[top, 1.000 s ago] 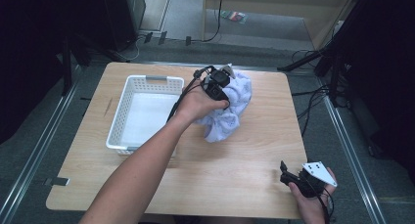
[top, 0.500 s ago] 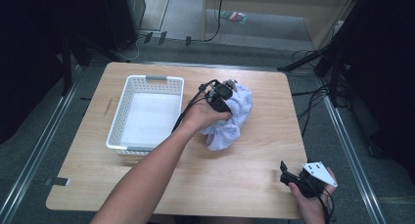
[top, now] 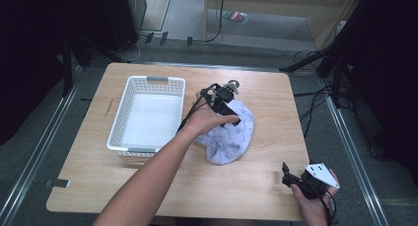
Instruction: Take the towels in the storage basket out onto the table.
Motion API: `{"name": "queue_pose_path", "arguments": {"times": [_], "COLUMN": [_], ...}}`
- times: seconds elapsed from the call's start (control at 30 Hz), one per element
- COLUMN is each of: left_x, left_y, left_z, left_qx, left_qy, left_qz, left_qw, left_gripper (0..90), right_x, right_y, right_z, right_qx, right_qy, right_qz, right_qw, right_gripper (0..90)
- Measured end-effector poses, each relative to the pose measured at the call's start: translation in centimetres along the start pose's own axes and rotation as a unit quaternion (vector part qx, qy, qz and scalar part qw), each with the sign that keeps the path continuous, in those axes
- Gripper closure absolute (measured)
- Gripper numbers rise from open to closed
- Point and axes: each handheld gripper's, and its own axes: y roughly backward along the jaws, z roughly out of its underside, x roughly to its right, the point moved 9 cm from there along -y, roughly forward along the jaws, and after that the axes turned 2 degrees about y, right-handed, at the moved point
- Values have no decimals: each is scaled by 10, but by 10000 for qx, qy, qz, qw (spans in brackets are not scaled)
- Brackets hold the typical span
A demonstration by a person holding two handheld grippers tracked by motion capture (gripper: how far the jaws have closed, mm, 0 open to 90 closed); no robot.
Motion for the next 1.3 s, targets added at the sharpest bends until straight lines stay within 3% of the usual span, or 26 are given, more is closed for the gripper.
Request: {"name": "queue_pose_path", "arguments": {"times": [0.17,0.7,1.3], "left_x": [-5,-27,-68], "left_y": [6,35,67], "left_z": [3,10,32], "left_qx": [17,200,281], "left_qy": [-75,50,255], "left_qz": [-43,-216,-385], "left_qw": [10000,9996,9985], "left_gripper": [0,0,0], "right_x": [0,0,0], "right_y": [0,0,-1], "right_z": [0,0,0], "right_qx": [5,-5,-17], "right_qy": [0,9,45], "right_qz": [2,8,31], "right_qw": [10000,10000,10000], "right_gripper": [76,76,77]}}
